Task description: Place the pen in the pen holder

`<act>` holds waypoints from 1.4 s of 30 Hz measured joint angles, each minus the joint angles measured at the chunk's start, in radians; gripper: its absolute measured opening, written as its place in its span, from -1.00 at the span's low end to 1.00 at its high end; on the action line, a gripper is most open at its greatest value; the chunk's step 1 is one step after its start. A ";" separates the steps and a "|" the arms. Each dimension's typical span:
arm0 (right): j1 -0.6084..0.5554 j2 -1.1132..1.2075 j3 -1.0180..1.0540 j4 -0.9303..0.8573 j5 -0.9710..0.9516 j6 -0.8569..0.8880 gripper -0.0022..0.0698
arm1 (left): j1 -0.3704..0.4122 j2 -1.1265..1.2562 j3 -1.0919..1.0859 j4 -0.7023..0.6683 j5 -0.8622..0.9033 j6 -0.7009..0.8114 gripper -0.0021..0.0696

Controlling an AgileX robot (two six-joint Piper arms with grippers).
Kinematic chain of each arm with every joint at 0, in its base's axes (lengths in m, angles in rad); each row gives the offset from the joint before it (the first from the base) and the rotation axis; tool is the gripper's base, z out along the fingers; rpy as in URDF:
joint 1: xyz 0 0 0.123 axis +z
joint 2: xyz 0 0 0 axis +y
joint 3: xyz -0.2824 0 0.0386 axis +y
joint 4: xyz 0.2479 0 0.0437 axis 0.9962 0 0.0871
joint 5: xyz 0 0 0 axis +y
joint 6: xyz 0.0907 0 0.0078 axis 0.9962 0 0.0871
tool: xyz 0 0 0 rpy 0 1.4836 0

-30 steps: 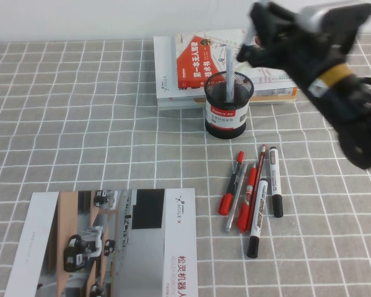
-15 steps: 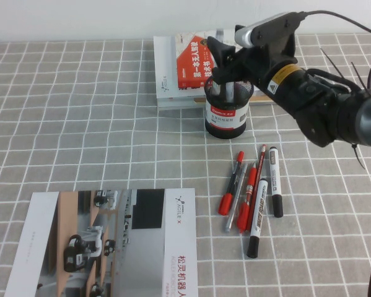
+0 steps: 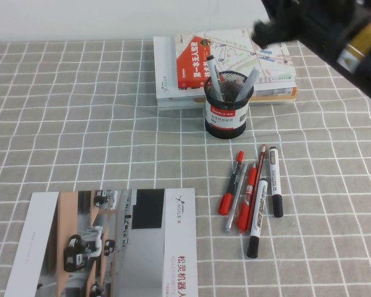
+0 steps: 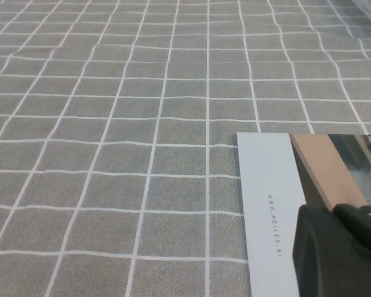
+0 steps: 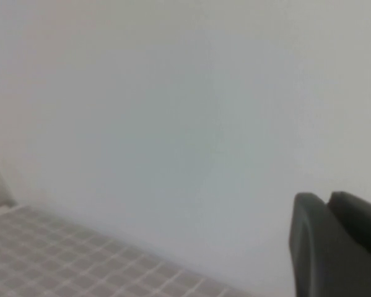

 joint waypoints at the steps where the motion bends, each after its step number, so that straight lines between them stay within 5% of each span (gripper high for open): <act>1: 0.000 -0.041 0.037 -0.027 0.011 0.002 -0.96 | 0.000 0.000 0.000 0.000 0.000 0.000 -0.95; 17: -0.002 -0.498 0.436 -0.125 0.214 0.035 -0.97 | 0.000 0.000 0.000 0.000 0.000 0.000 -0.95; 26: -0.002 -0.642 0.561 -0.318 0.218 0.499 -0.97 | 0.000 0.000 0.000 0.000 0.000 0.000 -0.95; 32: -0.002 -0.664 0.566 -0.567 0.309 0.524 -0.97 | 0.000 0.000 0.000 0.000 0.000 0.000 -0.95; 42: -0.002 -0.901 0.645 -0.624 0.597 0.487 -0.97 | 0.000 0.000 0.000 0.000 0.000 0.000 -0.95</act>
